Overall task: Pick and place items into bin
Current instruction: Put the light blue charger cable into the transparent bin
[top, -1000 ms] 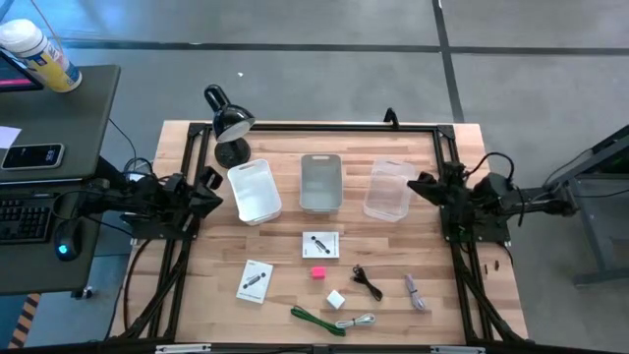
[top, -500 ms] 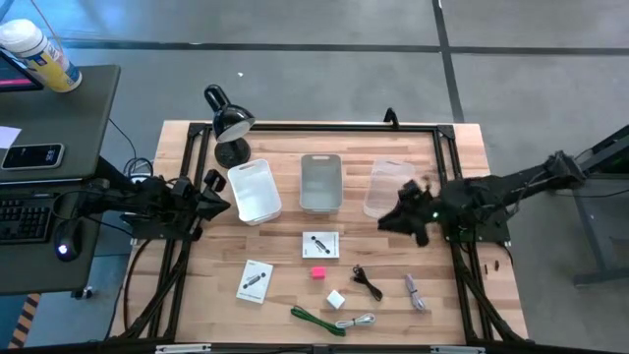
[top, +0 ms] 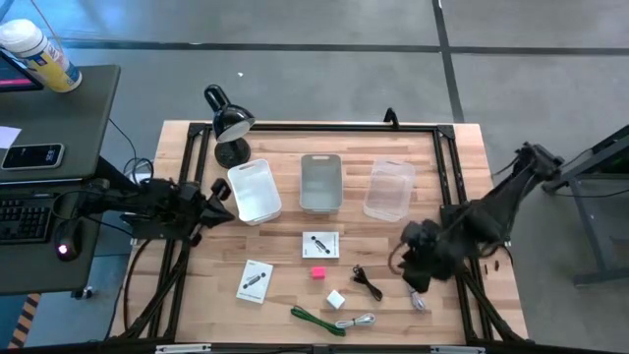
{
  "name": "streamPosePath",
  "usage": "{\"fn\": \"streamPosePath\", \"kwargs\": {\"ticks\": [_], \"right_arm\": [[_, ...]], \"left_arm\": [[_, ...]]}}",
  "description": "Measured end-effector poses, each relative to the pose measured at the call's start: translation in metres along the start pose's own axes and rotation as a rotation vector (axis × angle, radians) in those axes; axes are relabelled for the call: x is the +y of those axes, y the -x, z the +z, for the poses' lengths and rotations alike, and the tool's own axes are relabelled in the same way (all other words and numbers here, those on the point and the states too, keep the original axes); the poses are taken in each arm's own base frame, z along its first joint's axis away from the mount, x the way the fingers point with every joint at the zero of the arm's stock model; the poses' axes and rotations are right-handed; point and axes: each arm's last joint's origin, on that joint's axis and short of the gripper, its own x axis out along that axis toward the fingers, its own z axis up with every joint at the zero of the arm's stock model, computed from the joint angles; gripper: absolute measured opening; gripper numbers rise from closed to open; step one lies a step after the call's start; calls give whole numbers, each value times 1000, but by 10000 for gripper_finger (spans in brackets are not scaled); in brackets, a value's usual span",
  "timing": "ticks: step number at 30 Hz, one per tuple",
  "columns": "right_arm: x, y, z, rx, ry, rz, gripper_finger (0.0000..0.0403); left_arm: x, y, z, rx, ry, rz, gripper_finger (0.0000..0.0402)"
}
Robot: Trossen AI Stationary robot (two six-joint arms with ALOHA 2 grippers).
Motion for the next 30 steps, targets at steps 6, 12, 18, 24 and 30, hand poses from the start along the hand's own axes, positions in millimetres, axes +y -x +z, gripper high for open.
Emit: {"fn": "streamPosePath", "kwargs": {"ticks": [6, 12, 18, 24, 30], "right_arm": [[16, -30, -32, 85, -113, -115, 114], [28, -56, -53, 162, -212, -172, 114], [32, -70, -68, 229, -262, -230, 114], [40, -73, -68, 181, -246, -147, 114], [37, -72, -69, 276, -289, -191, 114]], "left_arm": [[5, 1, -8, 71, -35, 101, 3], [7, 1, -8, 58, -59, 171, 3], [3, 1, -11, 108, -17, 44, 3], [0, 1, -12, 138, 25, -56, 3], [2, 1, -11, 119, -24, 15, 3]]}}
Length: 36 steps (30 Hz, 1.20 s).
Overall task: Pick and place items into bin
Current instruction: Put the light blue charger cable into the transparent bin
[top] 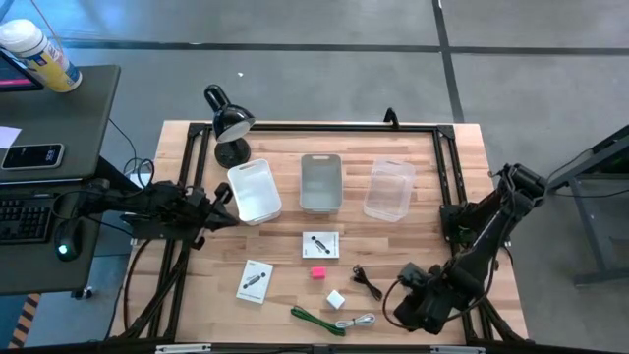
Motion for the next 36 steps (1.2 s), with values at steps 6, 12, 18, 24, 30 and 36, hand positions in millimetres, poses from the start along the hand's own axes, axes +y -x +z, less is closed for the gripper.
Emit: {"fn": "streamPosePath", "kwargs": {"ticks": [6, 12, 18, 24, 30, 36], "right_arm": [[-17, -1, -1, 80, -149, -214, 114], [-15, -20, 10, 115, -209, -190, 120], [-18, -41, 16, 141, -241, -161, 168], [-29, -47, 22, 115, -258, -220, 229], [-42, -69, 36, 62, -264, -192, 239], [-47, -76, 43, 55, -271, -181, 216]], "left_arm": [[2, 0, 0, -13, -25, 62, 3], [2, 0, 0, -14, -26, 66, 3], [2, 0, 1, -16, -22, 66, 3], [3, 0, 1, -25, 0, 105, 3], [4, 0, 1, -33, 0, 145, 3], [4, 0, 1, -36, 25, 150, 3]]}}
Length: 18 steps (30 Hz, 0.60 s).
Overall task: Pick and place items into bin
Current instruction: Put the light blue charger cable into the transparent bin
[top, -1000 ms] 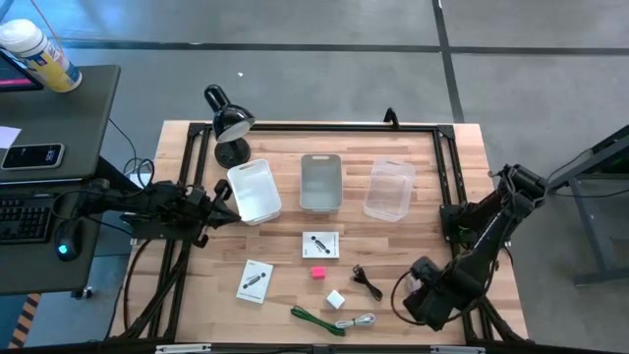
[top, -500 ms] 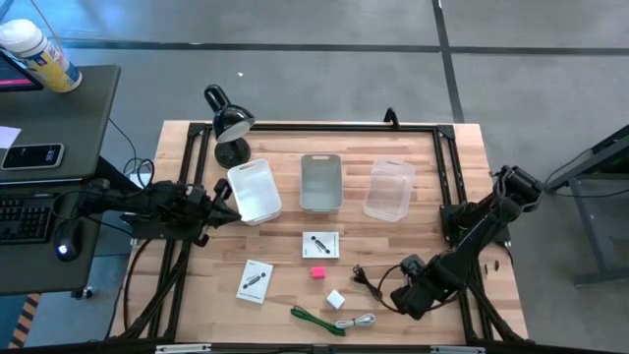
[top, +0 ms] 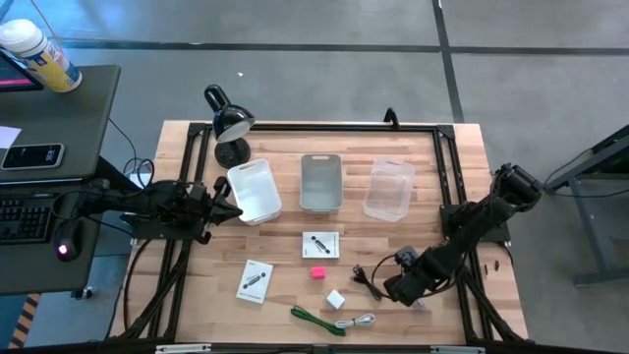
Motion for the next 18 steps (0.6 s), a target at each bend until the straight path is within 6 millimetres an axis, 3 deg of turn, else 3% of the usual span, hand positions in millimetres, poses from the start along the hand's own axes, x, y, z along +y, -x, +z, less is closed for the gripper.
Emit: {"fn": "streamPosePath", "kwargs": {"ticks": [13, 18], "right_arm": [[-7, -14, 1, 45, 18, 24, 154], [-9, -15, 0, 45, 30, 5, 111]], "left_arm": [[1, 0, 0, -4, 2, 26, 3], [1, 0, 0, -7, 2, 44, 3]]}}
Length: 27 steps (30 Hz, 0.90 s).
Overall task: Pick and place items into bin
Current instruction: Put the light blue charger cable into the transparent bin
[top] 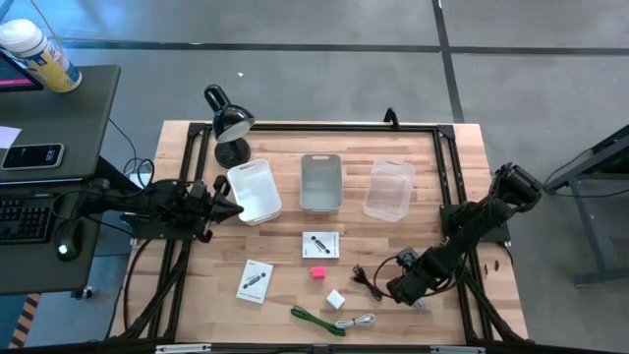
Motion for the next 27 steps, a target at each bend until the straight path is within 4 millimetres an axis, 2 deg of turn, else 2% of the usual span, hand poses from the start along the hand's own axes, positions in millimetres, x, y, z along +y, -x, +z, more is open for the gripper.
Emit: {"fn": "streamPosePath", "kwargs": {"ticks": [8, 16, 22, 27], "right_arm": [[0, 0, 1, -33, 26, 11, 15], [13, 11, 0, -63, 45, 67, 37], [26, 30, -2, -153, 79, 105, 12], [35, 51, 2, -233, 96, 84, 23]], "left_arm": [[1, 0, -1, 3, -1, 24, 3], [1, 0, -1, 4, -2, 25, 3], [2, 0, -2, 18, -2, 40, 3], [2, 0, -3, 19, -2, 49, 3]]}}
